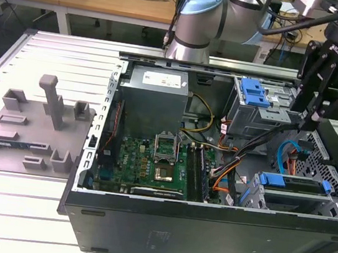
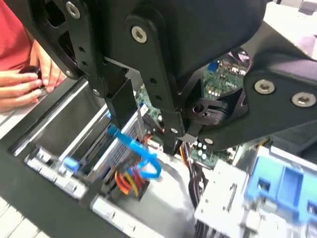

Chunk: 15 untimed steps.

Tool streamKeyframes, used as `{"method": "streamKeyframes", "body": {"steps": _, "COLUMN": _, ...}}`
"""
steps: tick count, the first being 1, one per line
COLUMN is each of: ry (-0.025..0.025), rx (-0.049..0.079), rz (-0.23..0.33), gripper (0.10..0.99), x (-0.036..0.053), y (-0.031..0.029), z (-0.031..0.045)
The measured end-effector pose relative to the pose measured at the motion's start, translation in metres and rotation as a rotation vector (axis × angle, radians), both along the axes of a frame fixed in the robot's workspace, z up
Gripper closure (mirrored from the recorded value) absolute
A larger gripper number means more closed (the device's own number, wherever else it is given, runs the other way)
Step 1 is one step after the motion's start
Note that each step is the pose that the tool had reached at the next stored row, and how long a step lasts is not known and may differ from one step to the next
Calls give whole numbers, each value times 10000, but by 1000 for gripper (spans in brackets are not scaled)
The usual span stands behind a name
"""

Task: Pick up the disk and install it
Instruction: 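Insert the first disk wire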

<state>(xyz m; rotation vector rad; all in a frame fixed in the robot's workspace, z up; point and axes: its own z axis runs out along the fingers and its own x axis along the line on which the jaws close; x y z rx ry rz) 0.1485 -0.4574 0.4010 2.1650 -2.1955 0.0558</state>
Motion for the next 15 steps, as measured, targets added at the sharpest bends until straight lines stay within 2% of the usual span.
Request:
{"method": "streamKeyframes", "body": {"steps": 3, "ry": 17, "rx": -20, "rz": 0, "gripper": 584, "x": 167, "y": 7, "z": -3}}
{"method": "streamKeyframes", "body": {"steps": 7, "ry": -8, "rx": -60, "rz": -828, "gripper": 584, "x": 180, "y": 9, "z": -58}}
{"method": "streamKeyframes", "body": {"steps": 9, "ry": -61, "rx": -143, "rz": -1042, "gripper": 584, "x": 181, "y": 9, "z": -64}}
{"method": "streamKeyframes", "body": {"steps": 11, "ry": -222, "rx": -550, "rz": -1210, "gripper": 584, "x": 180, "y": 9, "z": -64}}
{"method": "streamKeyframes", "body": {"steps": 13, "ry": -309, "rx": -813, "rz": -1268, "gripper": 584, "x": 181, "y": 10, "z": -65}}
{"method": "streamKeyframes", "body": {"steps": 15, "ry": -364, "rx": -977, "rz": -1338, "gripper": 584, "x": 181, "y": 10, "z": -68}}
